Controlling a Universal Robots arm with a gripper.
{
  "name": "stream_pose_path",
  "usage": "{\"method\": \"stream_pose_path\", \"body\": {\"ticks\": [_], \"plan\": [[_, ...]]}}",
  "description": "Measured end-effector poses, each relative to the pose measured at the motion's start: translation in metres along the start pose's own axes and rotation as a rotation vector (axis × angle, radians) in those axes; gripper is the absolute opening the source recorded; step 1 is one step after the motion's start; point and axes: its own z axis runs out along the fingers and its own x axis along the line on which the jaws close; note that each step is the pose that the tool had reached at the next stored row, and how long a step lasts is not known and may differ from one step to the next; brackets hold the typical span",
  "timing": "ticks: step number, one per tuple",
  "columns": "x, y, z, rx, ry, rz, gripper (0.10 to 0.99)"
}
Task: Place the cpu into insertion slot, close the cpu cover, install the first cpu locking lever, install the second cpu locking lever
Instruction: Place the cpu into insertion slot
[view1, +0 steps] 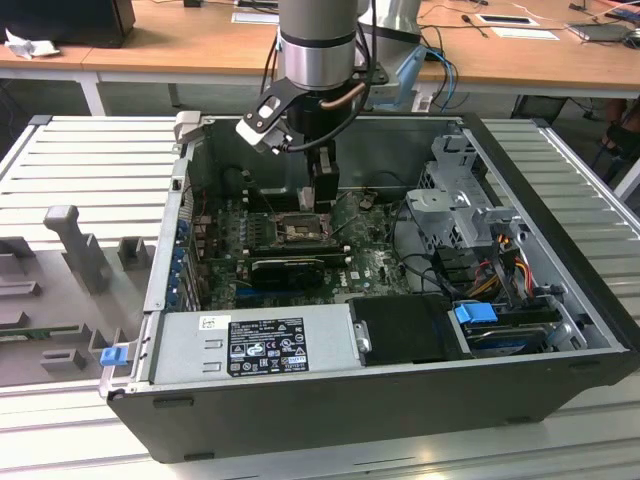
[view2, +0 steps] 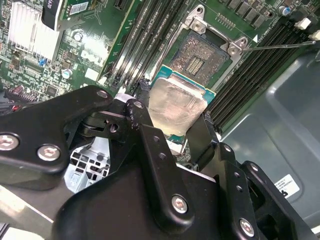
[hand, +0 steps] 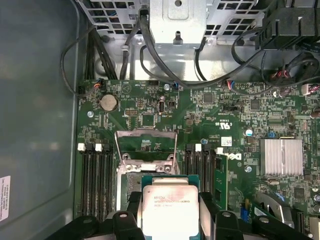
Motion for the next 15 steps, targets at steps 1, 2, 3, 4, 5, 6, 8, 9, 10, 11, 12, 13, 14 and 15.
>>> {"method": "stream_pose_path", "body": {"ticks": [1, 2, 3, 4, 5, 6, 8, 9, 10, 11, 12, 13, 14, 15], "plan": [[0.0000, -0.0001, 0.0006, 0.000, 0.0001, 0.000, 0.541], [0.0000, -0.0001, 0.0013, 0.000, 0.0005, 0.000, 0.541], [0.0000, -0.0002, 0.0027, 0.001, 0.0008, 0.000, 0.541], [-0.0001, -0.0003, 0.0035, 0.001, 0.0008, 0.000, 0.541], [-0.0001, -0.0003, 0.0041, 0.002, 0.0008, 0.000, 0.541], [-0.0001, -0.0004, 0.0045, 0.002, 0.0010, 0.000, 0.541], [-0.0001, -0.0005, 0.0056, 0.003, 0.0012, 0.000, 0.541], [-0.0001, -0.0005, 0.0064, 0.003, 0.0013, 0.000, 0.541], [-0.0001, -0.0006, 0.0074, 0.003, 0.0013, 0.000, 0.541], [-0.0002, -0.0006, 0.0079, 0.003, 0.0012, 0.000, 0.541], [-0.0001, -0.0007, 0.0084, 0.003, 0.0013, 0.000, 0.541], [-0.0002, -0.0007, 0.0088, 0.003, 0.0013, 0.000, 0.541], [-0.0002, -0.0008, 0.0098, 0.003, 0.0013, 0.000, 0.541], [-0.0002, -0.0012, 0.0106, 0.003, 0.0002, 0.000, 0.541]]}}
